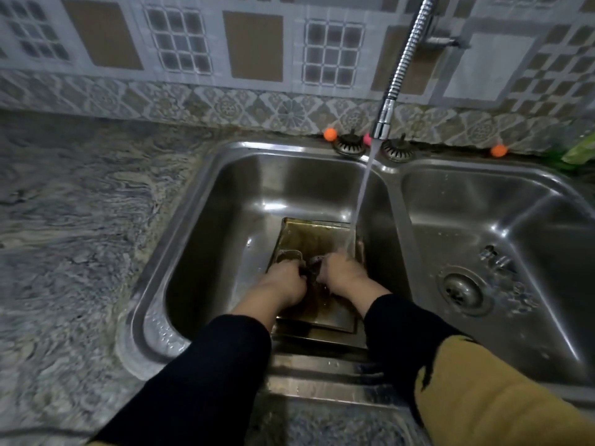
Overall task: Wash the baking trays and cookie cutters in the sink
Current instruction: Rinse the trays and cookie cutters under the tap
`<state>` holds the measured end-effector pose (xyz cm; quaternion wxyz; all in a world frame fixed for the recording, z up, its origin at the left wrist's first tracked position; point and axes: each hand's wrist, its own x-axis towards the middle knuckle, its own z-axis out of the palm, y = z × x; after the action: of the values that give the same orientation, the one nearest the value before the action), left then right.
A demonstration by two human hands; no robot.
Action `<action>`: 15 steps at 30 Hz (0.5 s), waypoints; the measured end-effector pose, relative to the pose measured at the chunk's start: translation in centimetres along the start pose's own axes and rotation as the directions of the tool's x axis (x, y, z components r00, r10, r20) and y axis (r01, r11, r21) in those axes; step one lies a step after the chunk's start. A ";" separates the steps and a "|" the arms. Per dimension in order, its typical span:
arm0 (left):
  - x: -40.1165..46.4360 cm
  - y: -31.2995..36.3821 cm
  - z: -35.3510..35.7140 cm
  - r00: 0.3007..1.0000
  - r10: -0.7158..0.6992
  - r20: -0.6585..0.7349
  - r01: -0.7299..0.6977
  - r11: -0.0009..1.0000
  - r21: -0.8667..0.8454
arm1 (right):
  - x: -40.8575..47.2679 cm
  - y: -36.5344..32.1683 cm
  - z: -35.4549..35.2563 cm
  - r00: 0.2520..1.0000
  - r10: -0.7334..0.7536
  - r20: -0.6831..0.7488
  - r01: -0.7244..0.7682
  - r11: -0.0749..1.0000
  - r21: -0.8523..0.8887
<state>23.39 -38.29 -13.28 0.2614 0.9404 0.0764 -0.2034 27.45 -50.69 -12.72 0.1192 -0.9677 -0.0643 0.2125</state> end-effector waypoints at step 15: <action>-1.4 7.0 -0.9 0.950 -0.046 0.308 0.308 0.279 -0.909 | -6.6 3.1 -3.4 0.989 -0.035 -0.145 0.113 0.813 0.572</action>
<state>24.17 -43.84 -8.76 0.7476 0.5593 0.2565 -0.2499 23.20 -55.49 -7.87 0.4193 -0.8942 -0.0266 0.1547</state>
